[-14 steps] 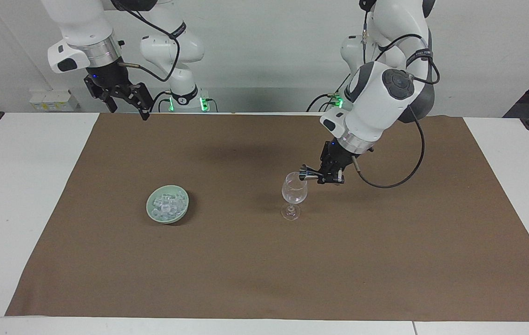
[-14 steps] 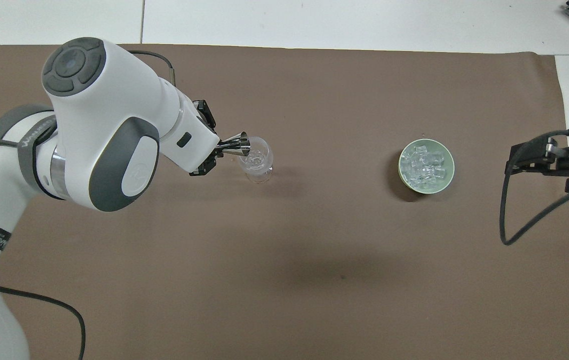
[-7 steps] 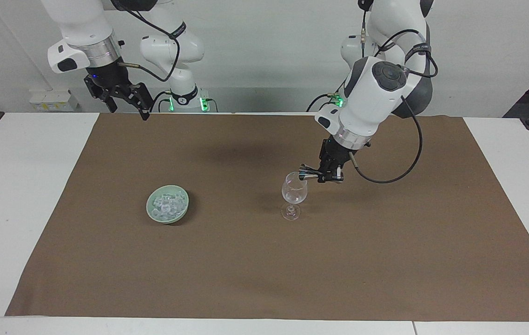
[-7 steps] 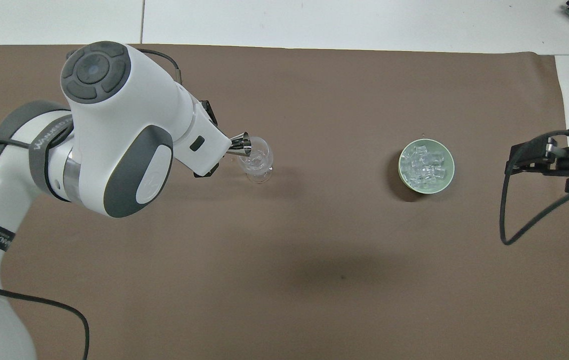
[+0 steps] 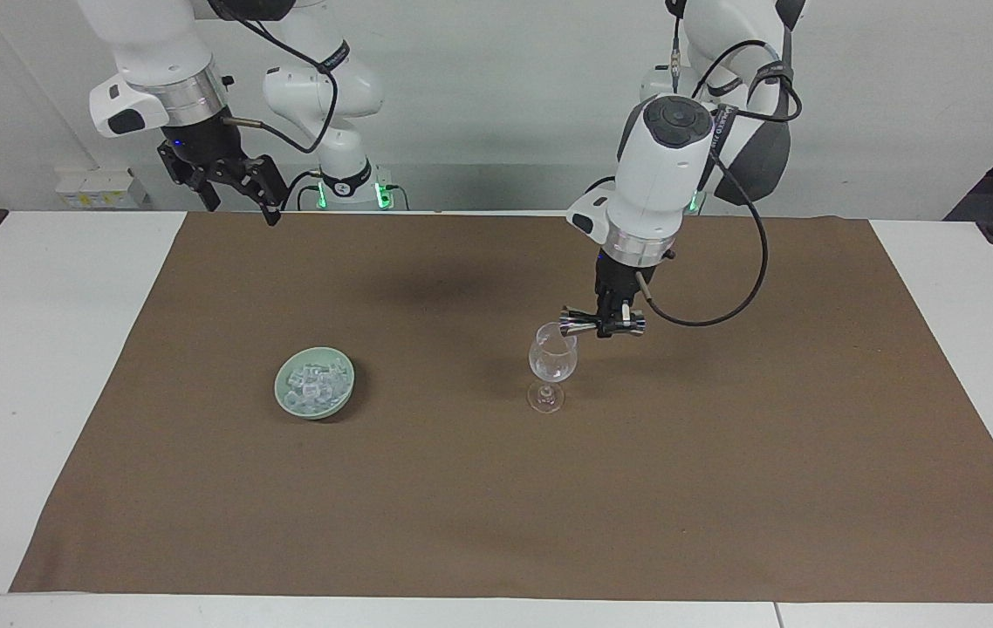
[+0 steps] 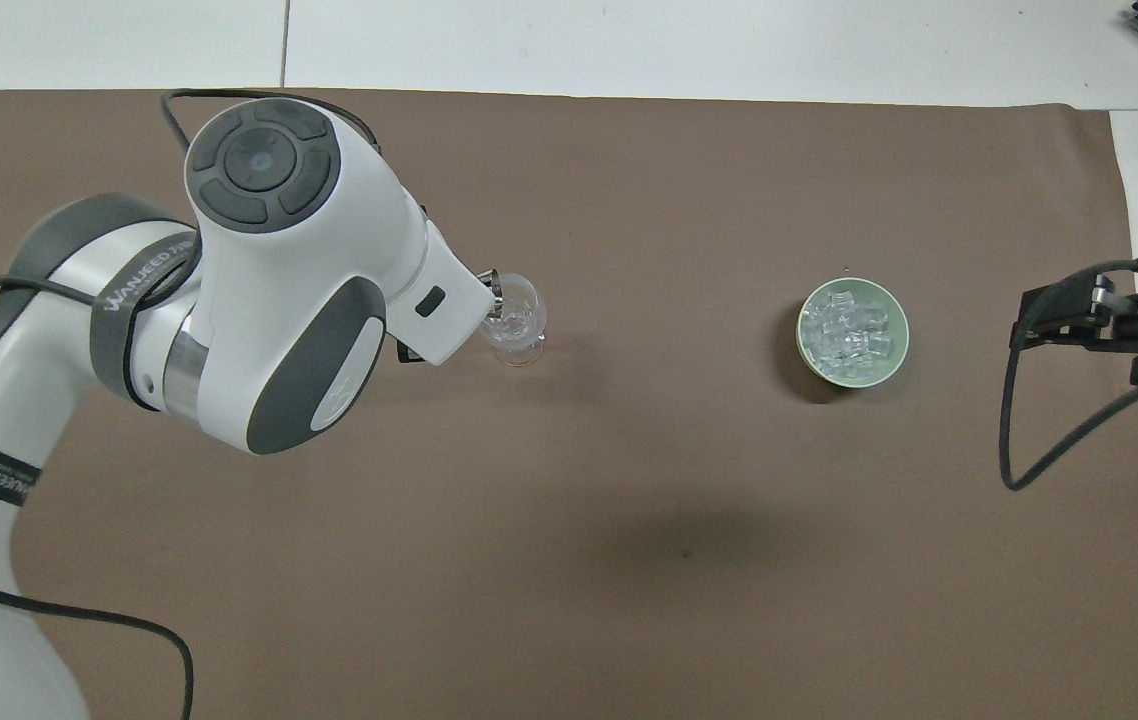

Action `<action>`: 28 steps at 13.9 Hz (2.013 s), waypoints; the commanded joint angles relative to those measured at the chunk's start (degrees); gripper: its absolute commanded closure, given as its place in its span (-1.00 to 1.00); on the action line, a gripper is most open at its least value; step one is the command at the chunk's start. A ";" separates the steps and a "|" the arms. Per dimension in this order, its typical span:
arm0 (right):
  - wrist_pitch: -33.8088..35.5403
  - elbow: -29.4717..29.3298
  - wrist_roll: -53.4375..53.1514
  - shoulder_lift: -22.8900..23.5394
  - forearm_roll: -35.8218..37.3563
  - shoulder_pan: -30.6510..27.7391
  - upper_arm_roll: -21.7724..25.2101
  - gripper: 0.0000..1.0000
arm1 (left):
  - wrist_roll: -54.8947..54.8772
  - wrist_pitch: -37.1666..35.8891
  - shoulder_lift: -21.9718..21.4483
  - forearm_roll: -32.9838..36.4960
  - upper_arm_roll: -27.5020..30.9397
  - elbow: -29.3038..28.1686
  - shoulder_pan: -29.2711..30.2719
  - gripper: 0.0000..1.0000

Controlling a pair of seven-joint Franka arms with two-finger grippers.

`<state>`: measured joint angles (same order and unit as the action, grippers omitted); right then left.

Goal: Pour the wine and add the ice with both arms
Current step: 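Hold the silver cup tilted over the clear cup to pour, then carry the silver cup back toward its spot with the left gripper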

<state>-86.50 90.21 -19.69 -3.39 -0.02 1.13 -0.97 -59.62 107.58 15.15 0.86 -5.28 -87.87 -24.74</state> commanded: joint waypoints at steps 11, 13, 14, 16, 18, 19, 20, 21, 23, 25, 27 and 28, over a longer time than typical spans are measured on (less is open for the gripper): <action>-0.96 0.76 1.67 -0.48 -1.47 -0.78 -0.17 -1.00 | 3.28 -3.95 2.08 10.04 0.98 3.58 -2.68 1.00; -0.96 0.76 1.67 -0.48 -1.47 -0.78 -0.17 -1.00 | 3.46 -3.78 1.90 7.77 1.06 3.58 -1.80 1.00; -0.96 0.76 1.67 -0.48 -1.47 -0.78 -0.17 -1.00 | 3.03 -3.86 1.90 4.62 1.24 3.58 -0.58 1.00; -0.96 0.76 1.67 -0.48 -1.47 -0.78 -0.17 -1.00 | 2.23 -4.13 1.81 1.00 1.42 3.58 2.15 1.00; -0.96 0.76 1.67 -0.48 -1.47 -0.78 -0.17 -1.00 | -1.00 -3.87 1.81 -1.98 1.42 3.58 5.82 1.00; -0.96 0.76 1.67 -0.48 -1.47 -0.78 -0.17 -1.00 | -3.63 -3.60 1.90 -4.61 1.42 3.58 7.94 1.00; -0.96 0.76 1.67 -0.48 -1.56 -0.78 -0.17 -1.00 | -7.83 -3.60 2.07 -7.95 1.42 3.58 10.31 1.00; -0.96 0.76 1.67 -0.56 -1.47 -0.78 -0.17 -1.00 | -12.92 -3.60 2.25 -11.63 1.42 3.58 13.03 1.00; -0.96 0.76 1.67 -0.48 -1.47 -0.78 -0.17 -1.00 | -22.25 -3.95 3.48 -18.58 1.42 3.58 18.65 1.00; -0.96 0.76 1.67 -0.48 -1.47 -0.78 -0.17 -1.00 | -32.26 -5.00 4.18 -26.22 1.42 3.06 24.45 1.00; -0.96 0.76 1.67 -0.56 -1.47 -0.78 -0.17 -1.00 | -40.71 -8.59 6.55 -33.26 1.42 3.06 29.99 1.00; -0.96 0.76 1.67 -0.48 -1.47 -0.78 -0.17 -1.00 | -45.36 -9.22 7.86 -37.21 1.42 2.80 32.89 1.00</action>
<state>-86.50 90.21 -19.69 -3.39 -0.02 1.13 -0.97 -97.20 101.11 20.09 -29.96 -3.14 -86.31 3.26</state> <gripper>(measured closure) 0.000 0.780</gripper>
